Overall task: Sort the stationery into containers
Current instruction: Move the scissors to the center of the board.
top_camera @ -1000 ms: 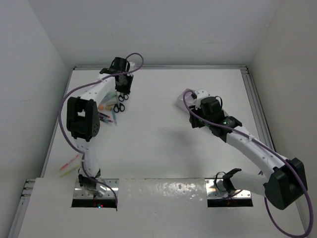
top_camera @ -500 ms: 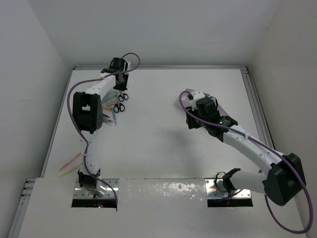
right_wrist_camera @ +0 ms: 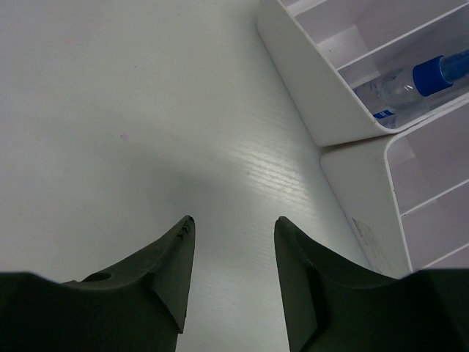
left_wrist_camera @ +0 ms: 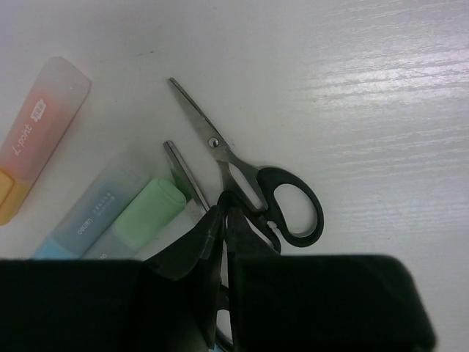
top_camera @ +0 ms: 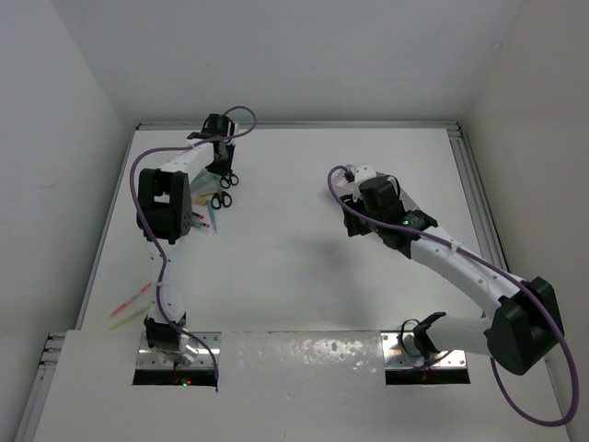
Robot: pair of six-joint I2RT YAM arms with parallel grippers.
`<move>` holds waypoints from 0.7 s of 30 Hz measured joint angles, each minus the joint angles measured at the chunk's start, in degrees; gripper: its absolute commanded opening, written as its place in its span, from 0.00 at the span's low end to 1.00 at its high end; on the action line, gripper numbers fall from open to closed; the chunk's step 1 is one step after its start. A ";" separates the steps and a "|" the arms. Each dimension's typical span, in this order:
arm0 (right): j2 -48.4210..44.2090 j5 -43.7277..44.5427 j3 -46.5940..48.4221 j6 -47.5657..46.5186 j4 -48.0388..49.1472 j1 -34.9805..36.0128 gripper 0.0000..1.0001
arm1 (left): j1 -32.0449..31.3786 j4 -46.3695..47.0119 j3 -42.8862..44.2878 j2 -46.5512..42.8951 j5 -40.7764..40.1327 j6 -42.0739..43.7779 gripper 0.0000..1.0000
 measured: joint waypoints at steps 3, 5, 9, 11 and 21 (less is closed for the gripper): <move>0.00 0.37 0.00 -0.42 -0.57 0.17 0.47 | 0.00 0.20 0.00 0.22 0.02 0.13 0.07; 0.00 0.85 0.00 -0.52 -0.83 0.20 0.48 | 0.00 0.39 0.02 0.79 0.00 0.13 0.08; 0.00 1.46 0.00 -0.72 -1.20 0.20 0.48 | 0.00 0.46 0.22 1.64 -0.42 0.31 0.08; -0.07 1.62 0.00 -0.83 -1.38 0.20 0.49 | 0.00 0.68 0.22 1.70 -0.52 0.37 0.10; -1.11 3.02 0.00 -0.90 -2.29 0.22 0.50 | 0.00 0.79 0.26 1.79 0.13 0.22 0.12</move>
